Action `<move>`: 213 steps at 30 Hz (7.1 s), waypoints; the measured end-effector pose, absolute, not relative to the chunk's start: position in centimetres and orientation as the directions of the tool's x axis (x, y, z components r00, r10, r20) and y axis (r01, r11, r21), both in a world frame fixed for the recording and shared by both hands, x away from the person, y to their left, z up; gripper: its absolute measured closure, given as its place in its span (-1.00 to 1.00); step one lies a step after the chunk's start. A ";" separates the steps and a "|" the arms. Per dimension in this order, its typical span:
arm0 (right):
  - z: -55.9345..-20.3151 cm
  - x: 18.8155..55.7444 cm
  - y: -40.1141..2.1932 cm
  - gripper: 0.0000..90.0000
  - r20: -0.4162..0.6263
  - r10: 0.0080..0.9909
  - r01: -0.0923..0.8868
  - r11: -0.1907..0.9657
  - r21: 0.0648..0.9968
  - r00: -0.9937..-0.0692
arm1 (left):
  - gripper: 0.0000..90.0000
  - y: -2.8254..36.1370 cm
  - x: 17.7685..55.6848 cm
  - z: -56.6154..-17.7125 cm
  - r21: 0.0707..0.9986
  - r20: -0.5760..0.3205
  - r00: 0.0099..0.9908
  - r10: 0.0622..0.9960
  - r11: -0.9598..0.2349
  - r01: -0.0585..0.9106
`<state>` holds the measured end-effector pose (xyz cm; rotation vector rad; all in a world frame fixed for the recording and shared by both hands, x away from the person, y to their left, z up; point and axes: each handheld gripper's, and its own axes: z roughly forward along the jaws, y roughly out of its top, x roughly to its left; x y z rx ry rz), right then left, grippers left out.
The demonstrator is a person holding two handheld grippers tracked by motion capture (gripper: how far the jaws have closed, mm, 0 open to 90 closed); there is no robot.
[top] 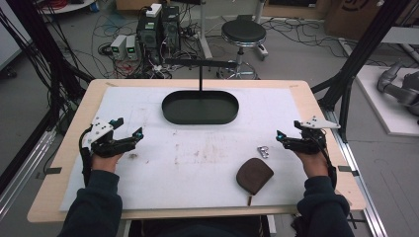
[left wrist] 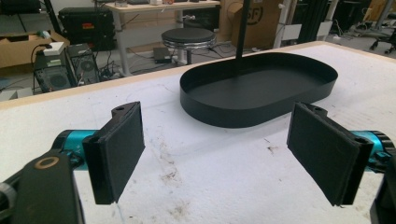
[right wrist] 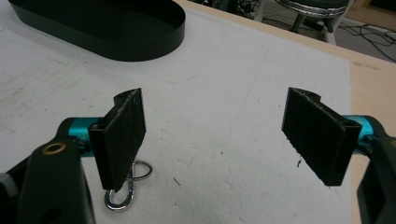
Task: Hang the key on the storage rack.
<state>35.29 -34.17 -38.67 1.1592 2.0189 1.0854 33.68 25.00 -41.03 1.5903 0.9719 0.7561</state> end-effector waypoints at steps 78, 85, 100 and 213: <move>-42.9 37.6 -32.4 0.59 0.088 0.828 0.646 0.360 0.673 -0.554 | -0.50 25.1 33.9 -41.7 0.956 -0.012 0.474 0.880 -0.128 0.262; -43.5 38.0 -31.9 0.23 0.121 0.852 0.694 0.324 0.643 -0.510 | -0.50 25.1 33.9 -41.7 0.956 -0.011 0.473 0.881 -0.130 0.264; -43.2 38.3 -30.8 0.87 0.007 0.802 0.604 0.445 0.661 -0.597 | -0.50 25.2 34.0 -41.8 0.954 -0.011 0.472 0.882 -0.131 0.268; -31.5 55.1 -21.7 0.99 -0.057 0.640 0.225 0.351 0.909 -0.767 | -0.49 26.5 33.8 -42.2 0.953 -0.030 0.455 0.890 -0.112 0.282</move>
